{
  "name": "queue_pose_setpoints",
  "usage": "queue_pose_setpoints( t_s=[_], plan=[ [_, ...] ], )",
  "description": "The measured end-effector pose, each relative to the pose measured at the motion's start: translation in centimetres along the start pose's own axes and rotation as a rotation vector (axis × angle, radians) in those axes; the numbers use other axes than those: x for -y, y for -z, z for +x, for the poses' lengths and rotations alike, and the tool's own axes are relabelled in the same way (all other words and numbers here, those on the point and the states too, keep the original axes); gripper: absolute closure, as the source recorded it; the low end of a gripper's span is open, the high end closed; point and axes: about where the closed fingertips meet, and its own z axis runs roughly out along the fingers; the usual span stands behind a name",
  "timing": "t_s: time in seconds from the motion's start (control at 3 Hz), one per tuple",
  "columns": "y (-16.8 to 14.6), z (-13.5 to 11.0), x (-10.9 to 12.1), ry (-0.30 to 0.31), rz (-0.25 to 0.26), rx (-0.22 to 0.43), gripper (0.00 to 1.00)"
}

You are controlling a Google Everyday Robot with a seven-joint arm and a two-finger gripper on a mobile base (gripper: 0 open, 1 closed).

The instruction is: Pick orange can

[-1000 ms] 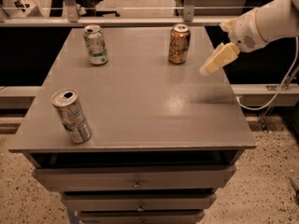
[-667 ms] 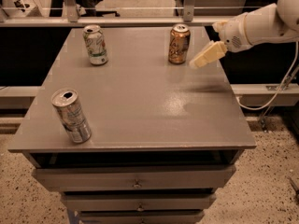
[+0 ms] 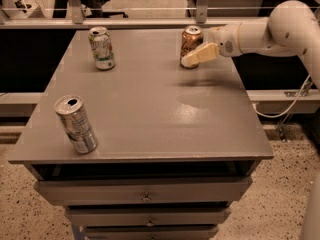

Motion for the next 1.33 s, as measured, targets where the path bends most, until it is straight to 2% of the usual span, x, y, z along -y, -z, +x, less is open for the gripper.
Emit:
queue_pose_setpoints(
  t_s=[0.33,0.67,1.0,1.33],
  plan=[
    [-2.6,-0.3,0.3,-0.056,-0.024,0.092,0.17],
    [-4.0,-0.6,-0.1,-0.092,-0.058,0.175,0.4],
    [-3.9,-1.1,-0.5,-0.105,-0.082,0.24,0.64],
    [-1.8,-3.7,-1.7,-0.06,-0.119,0.309,0.87]
  ],
)
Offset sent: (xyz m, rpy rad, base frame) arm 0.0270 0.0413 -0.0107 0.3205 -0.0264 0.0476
